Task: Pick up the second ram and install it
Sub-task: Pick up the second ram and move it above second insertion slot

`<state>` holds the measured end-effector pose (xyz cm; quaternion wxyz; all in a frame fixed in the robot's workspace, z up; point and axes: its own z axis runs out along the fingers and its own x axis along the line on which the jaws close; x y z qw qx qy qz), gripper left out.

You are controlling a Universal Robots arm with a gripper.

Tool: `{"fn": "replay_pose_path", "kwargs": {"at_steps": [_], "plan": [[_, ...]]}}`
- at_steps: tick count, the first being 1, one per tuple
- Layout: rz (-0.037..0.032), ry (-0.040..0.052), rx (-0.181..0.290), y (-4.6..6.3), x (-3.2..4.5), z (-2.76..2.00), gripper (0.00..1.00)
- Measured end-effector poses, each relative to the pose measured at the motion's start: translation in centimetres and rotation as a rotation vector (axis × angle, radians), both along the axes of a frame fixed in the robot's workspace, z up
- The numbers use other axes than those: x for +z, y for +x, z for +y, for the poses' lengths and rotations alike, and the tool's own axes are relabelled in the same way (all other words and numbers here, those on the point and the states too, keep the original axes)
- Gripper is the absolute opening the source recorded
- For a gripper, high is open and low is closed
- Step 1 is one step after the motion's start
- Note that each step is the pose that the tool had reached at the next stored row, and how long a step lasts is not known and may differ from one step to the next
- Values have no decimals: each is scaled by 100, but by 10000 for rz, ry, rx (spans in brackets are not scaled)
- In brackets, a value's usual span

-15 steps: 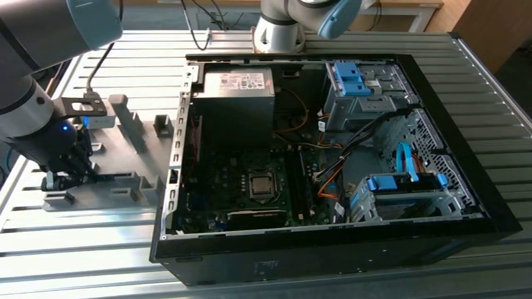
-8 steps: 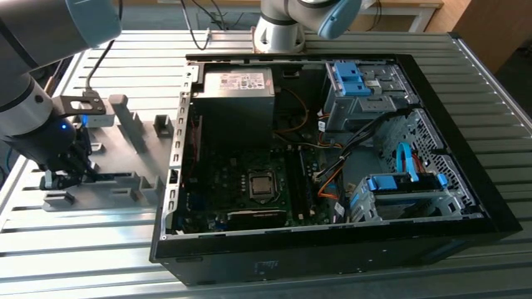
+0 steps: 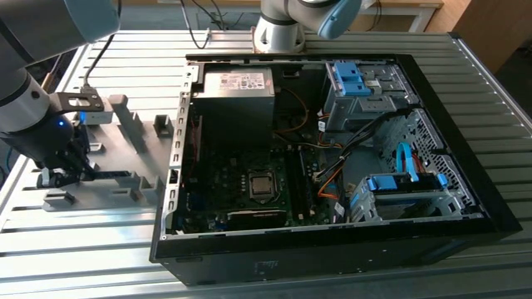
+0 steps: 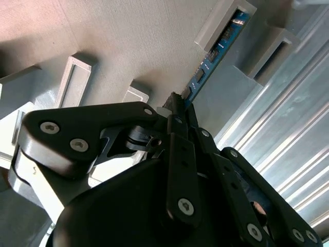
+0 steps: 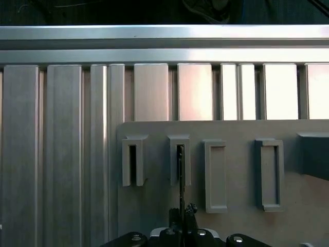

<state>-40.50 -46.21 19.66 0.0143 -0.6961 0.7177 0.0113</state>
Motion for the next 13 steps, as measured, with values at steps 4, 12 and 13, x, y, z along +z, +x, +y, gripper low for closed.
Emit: {"fn": "replay_pose_path", "kwargs": {"at_steps": [4,12,13], "plan": [[1,-1,0,0,17,0,14],[1,0,0,0,70,0,14],[2,-1,0,0,81,0,14]]}}
